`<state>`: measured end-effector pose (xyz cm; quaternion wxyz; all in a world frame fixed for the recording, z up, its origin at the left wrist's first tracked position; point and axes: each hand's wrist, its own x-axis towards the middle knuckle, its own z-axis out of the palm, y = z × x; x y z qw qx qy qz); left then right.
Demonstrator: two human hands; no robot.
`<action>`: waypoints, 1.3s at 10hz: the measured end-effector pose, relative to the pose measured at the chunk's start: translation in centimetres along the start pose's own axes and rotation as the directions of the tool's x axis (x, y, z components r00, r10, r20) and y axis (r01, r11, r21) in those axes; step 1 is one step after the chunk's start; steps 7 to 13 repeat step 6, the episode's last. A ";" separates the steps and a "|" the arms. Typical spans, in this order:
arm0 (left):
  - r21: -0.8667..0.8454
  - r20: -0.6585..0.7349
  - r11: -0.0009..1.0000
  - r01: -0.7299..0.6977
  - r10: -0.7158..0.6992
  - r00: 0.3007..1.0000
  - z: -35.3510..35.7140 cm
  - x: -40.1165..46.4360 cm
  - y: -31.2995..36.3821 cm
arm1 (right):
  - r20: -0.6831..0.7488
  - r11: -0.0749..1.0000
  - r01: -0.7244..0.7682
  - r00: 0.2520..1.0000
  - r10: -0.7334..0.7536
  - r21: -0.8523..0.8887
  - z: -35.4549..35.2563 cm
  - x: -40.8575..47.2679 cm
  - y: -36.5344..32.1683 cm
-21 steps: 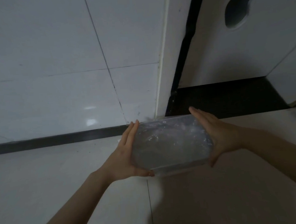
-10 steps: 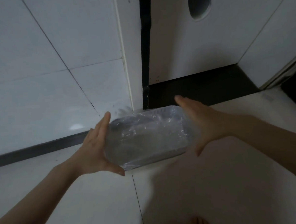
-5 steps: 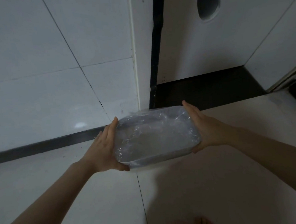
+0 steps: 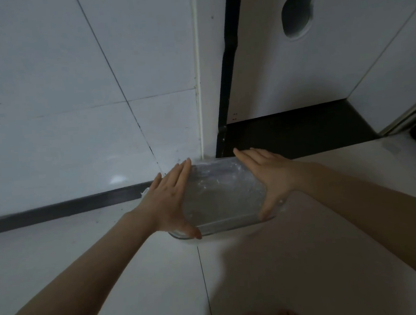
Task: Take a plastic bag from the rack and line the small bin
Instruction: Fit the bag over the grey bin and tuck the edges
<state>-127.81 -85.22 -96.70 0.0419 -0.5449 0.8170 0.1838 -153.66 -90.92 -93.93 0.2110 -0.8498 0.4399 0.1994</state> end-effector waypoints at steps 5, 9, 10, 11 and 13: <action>0.036 0.077 0.981 0.192 -0.194 0.978 -7.7 -2.9 3.2 | -0.030 0.984 -0.141 0.989 0.145 0.109 -5.1 -3.8 -3.7; 0.104 -0.017 0.965 0.242 -0.242 0.970 -14.7 -5.3 5.1 | -0.092 0.984 -0.109 0.988 0.123 0.139 -11.3 -7.3 -6.6; 0.104 -0.017 0.965 0.242 -0.242 0.970 -14.7 -5.3 5.1 | -0.092 0.984 -0.109 0.988 0.123 0.139 -11.3 -7.3 -6.6; 0.104 -0.017 0.965 0.242 -0.242 0.970 -14.7 -5.3 5.1 | -0.092 0.984 -0.109 0.988 0.123 0.139 -11.3 -7.3 -6.6; 0.104 -0.017 0.965 0.242 -0.242 0.970 -14.7 -5.3 5.1 | -0.092 0.984 -0.109 0.988 0.123 0.139 -11.3 -7.3 -6.6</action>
